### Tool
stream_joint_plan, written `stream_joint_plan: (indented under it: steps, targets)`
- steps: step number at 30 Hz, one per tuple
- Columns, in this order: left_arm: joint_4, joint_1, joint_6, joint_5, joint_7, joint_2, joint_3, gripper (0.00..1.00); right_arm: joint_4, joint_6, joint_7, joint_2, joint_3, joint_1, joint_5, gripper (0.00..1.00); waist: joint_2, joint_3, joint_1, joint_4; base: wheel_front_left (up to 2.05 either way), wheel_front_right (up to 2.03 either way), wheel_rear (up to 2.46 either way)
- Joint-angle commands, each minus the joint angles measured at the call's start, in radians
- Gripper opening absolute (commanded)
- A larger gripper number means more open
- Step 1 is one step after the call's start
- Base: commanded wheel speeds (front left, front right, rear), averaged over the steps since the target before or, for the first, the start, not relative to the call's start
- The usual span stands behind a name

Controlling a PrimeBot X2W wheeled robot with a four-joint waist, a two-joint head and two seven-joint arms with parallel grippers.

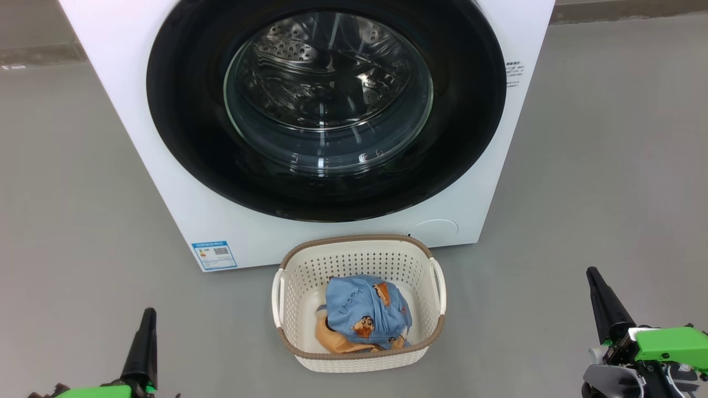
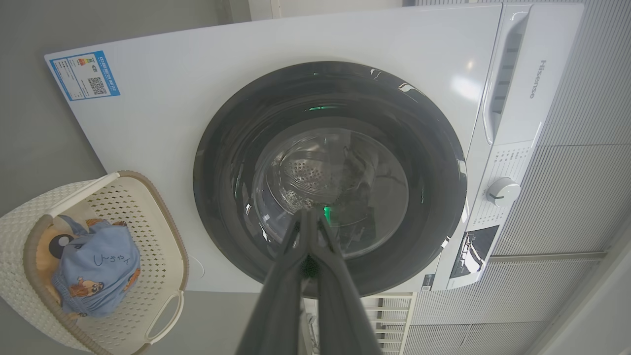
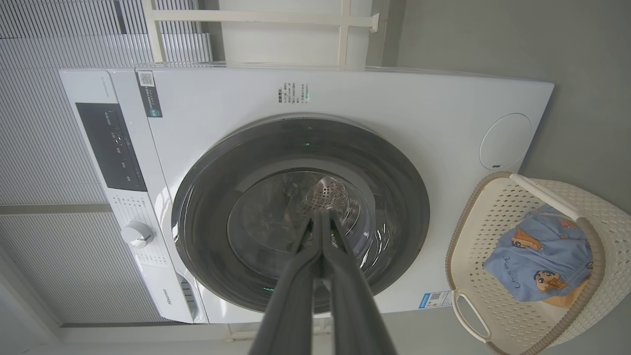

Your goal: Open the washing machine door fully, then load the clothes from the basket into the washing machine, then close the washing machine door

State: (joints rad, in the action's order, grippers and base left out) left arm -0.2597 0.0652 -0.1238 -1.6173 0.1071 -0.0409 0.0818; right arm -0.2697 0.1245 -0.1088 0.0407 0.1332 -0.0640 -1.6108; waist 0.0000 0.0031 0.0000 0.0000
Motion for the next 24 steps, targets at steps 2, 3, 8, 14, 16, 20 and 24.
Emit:
stream_joint_plan:
  steps: [2,3,8,14,16,20,24]
  targets:
    - [0.015,0.043,-0.007,0.008,0.006,-0.009,0.032,0.00,0.025,0.006,-0.004,0.009,-0.020,-0.044,0.002,0.00,0.0000,0.000,0.0000,0.000,0.00,0.00,0.00]
    - [0.015,0.043,-0.007,0.008,0.006,-0.009,0.032,0.00,0.025,0.006,-0.004,0.009,-0.020,-0.044,0.002,0.00,0.0000,0.000,0.0000,0.000,0.00,0.00,0.00]
    - [0.015,0.043,-0.007,0.008,0.006,-0.009,0.032,0.00,0.025,0.006,-0.004,0.009,-0.020,-0.044,0.002,0.00,0.0000,0.000,0.0000,0.000,0.00,0.00,0.00]
    - [-0.041,-0.033,0.001,-0.002,-0.001,0.013,-0.005,1.00,-0.051,0.000,0.000,-0.017,-0.002,0.035,0.000,1.00,0.0000,0.000,0.0000,0.000,0.00,0.00,0.00]
    - [-0.038,-0.032,0.001,-0.007,-0.001,0.013,-0.005,1.00,-0.047,0.000,0.000,-0.017,-0.001,0.034,-0.002,1.00,0.0000,0.000,0.0002,0.000,0.00,0.00,0.00]
    - [-0.030,-0.030,0.001,-0.017,-0.003,0.012,-0.006,1.00,-0.040,0.000,0.001,-0.015,0.000,0.031,-0.006,1.00,0.0000,-0.003,0.0023,0.000,0.00,0.00,0.00]
    - [-0.023,-0.028,0.001,-0.026,-0.007,0.012,-0.007,1.00,-0.035,0.001,0.002,-0.013,0.001,0.029,-0.010,1.00,0.0000,-0.002,0.0003,0.000,0.00,0.00,0.00]
